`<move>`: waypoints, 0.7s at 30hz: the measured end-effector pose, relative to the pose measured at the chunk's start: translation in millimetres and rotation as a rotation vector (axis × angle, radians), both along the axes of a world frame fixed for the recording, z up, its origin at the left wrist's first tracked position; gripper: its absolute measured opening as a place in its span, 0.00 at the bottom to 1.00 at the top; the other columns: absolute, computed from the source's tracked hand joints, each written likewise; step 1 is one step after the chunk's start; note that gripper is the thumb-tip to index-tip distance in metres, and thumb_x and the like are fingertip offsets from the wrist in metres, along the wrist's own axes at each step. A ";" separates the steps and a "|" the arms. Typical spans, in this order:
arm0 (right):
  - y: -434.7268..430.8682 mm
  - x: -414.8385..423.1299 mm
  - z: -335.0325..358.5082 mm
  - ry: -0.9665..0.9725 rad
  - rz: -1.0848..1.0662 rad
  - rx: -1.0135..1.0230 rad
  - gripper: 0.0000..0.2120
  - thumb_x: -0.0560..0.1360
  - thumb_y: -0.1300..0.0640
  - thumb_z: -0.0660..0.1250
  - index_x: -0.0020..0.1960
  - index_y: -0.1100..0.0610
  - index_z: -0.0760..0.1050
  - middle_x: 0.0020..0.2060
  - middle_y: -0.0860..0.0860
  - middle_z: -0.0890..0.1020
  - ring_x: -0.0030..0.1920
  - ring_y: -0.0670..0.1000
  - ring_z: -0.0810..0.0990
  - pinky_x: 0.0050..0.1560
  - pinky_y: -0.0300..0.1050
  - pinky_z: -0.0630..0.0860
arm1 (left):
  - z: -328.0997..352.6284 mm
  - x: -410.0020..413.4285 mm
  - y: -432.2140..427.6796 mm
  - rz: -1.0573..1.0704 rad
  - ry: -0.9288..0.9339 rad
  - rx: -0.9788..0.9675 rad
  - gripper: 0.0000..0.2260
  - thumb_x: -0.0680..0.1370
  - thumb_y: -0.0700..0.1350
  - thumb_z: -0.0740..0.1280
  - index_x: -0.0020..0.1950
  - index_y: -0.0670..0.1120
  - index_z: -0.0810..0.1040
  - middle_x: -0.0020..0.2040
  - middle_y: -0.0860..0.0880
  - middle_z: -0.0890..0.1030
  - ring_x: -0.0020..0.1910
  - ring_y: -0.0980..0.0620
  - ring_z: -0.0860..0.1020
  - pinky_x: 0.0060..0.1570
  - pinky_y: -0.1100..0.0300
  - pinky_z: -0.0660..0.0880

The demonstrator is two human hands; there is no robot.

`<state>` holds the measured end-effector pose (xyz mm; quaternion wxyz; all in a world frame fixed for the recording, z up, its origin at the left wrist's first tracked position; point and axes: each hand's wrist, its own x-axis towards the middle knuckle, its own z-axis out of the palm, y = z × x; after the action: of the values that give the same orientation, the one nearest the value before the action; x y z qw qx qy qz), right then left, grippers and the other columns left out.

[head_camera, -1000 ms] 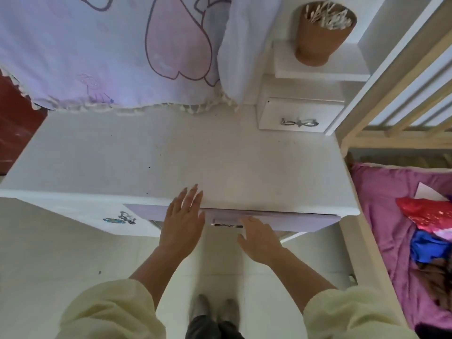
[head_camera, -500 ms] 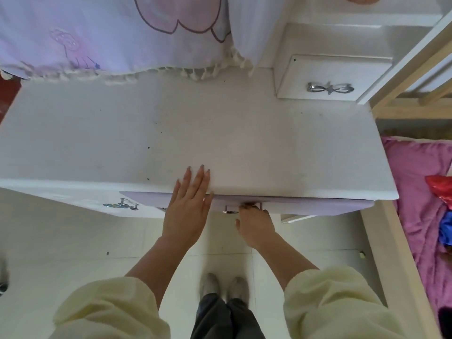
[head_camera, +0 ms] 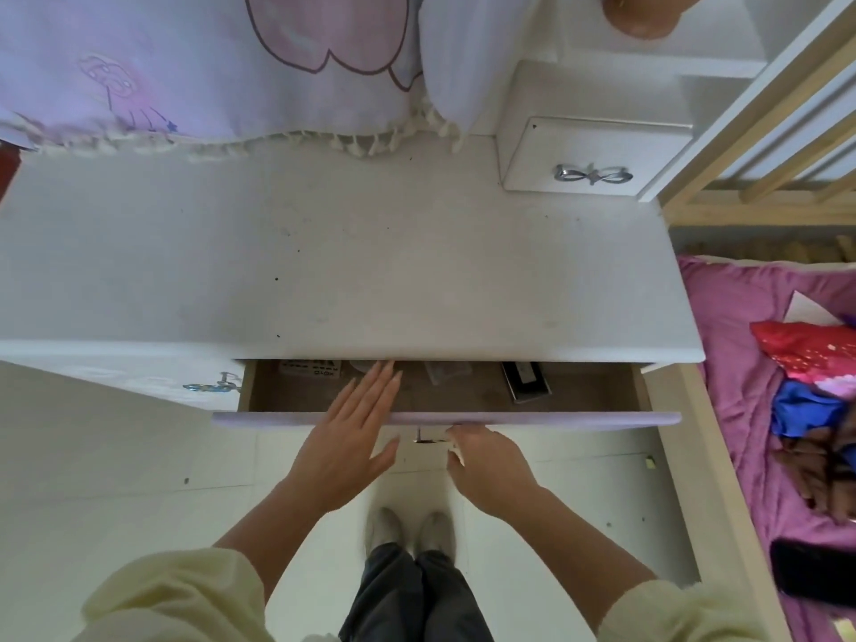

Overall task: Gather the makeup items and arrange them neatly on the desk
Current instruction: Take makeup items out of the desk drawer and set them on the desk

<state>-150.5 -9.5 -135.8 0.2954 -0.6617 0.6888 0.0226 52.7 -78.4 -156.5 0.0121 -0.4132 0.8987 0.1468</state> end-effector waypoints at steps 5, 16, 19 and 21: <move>-9.6 -33.7 11.5 0.210 0.049 -0.251 0.20 0.70 0.55 0.72 0.60 0.57 0.72 0.54 0.52 0.76 0.55 0.55 0.76 0.56 0.49 0.74 | -2.7 -0.2 -1.8 0.033 -0.084 0.045 0.22 0.80 0.54 0.62 0.72 0.47 0.68 0.60 0.48 0.80 0.58 0.49 0.78 0.63 0.55 0.71; -23.2 -41.8 15.6 0.431 0.128 0.290 0.08 0.80 0.58 0.62 0.57 0.59 0.75 0.52 0.54 0.81 0.51 0.54 0.81 0.44 0.44 0.72 | 14.7 -22.4 -13.6 0.121 -0.387 0.338 0.11 0.79 0.55 0.64 0.54 0.50 0.78 0.42 0.52 0.78 0.41 0.52 0.77 0.41 0.61 0.72; -3.8 -36.7 20.9 0.425 0.190 0.320 0.09 0.79 0.61 0.62 0.57 0.59 0.75 0.52 0.54 0.81 0.52 0.55 0.81 0.45 0.45 0.72 | 16.9 -18.7 4.2 0.113 -0.406 0.364 0.08 0.79 0.46 0.63 0.53 0.50 0.80 0.42 0.52 0.78 0.42 0.51 0.77 0.41 0.60 0.73; 14.6 -33.2 23.2 0.422 0.226 0.360 0.09 0.78 0.61 0.62 0.58 0.59 0.75 0.53 0.54 0.81 0.53 0.55 0.81 0.48 0.45 0.74 | 19.9 -17.1 20.4 0.087 -0.444 0.417 0.11 0.77 0.40 0.61 0.53 0.49 0.81 0.40 0.52 0.75 0.40 0.51 0.75 0.39 0.60 0.71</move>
<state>-183.6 5.2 -112.6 0.2540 -0.6520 0.6417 0.3140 35.6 -58.0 -136.6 0.2863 -0.4617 0.8062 0.2344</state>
